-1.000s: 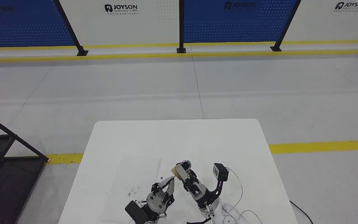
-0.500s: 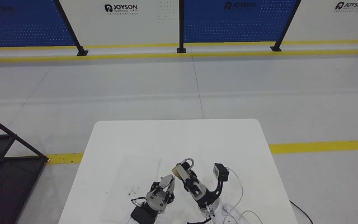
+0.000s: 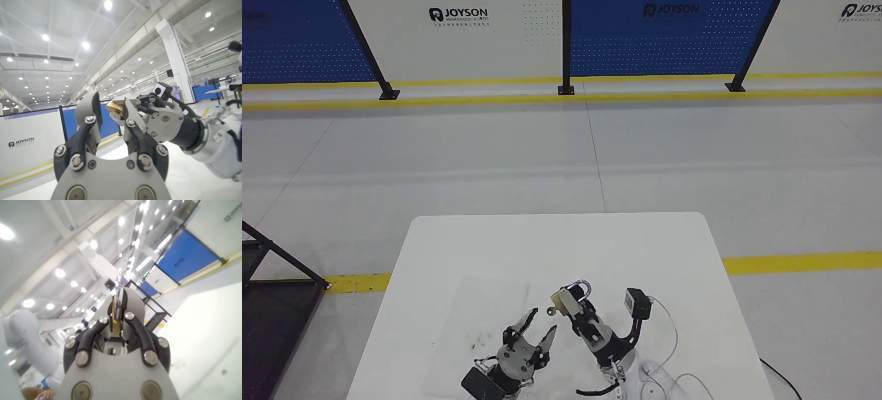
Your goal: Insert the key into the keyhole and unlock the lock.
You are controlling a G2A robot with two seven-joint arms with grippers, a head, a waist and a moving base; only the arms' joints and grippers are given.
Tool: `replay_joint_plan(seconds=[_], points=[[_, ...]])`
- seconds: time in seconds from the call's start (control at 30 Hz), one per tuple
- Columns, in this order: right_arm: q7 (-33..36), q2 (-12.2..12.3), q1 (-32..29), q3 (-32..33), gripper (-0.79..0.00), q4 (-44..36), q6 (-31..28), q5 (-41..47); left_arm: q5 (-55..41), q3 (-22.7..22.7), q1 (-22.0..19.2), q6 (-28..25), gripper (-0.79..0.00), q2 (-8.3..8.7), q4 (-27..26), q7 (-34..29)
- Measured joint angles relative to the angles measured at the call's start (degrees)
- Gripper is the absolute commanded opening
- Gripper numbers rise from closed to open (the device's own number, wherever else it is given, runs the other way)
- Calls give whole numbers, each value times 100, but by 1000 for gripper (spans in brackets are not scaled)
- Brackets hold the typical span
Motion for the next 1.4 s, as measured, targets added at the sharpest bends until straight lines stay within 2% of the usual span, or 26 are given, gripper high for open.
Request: replay_joint_plan(seconds=[0.17, 0.4, 0.6, 0.77, 0.9, 1.03, 1.2, 1.27, 1.4], points=[[-12, -17, 136, 83, -785, 206, 474, -248, -544, -246, 363, -1263, 0, 135, -242, -228], [683, -66, 404, -134, -785, 559, 1428, -589, -1542, -1169, 1079, -3604, 0, 455, -602, -818], [1548, -213, 830, -703, -785, 991, 2046, -645, -2459, -2005, 1625, -4763, 0, 707, -894, -1871], [2029, -368, 1179, -1186, -785, 1315, 2416, -713, -3080, -2583, 1986, -5564, 0, 860, -930, -2676], [2419, -463, 1430, -1443, -785, 1534, 2687, -776, -3416, -2898, 2168, -5656, 0, 953, -854, -3169], [2472, -507, 1533, -1515, -785, 1677, 2876, -818, -3822, -3039, 2223, -5431, 0, 974, -913, -3670], [2780, -488, 1593, -1502, -785, 1811, 3169, -997, -3896, -3037, 2221, -5367, 0, 972, -930, -3733], [2855, -479, 1596, -1496, -625, 1813, 3239, -1054, -3895, -3037, 2221, -5369, 0, 972, -930, -3732], [2854, -464, 1561, -1498, -570, 1761, 3323, -1183, -3895, -3037, 2221, -5369, 0, 972, -930, -3732]])
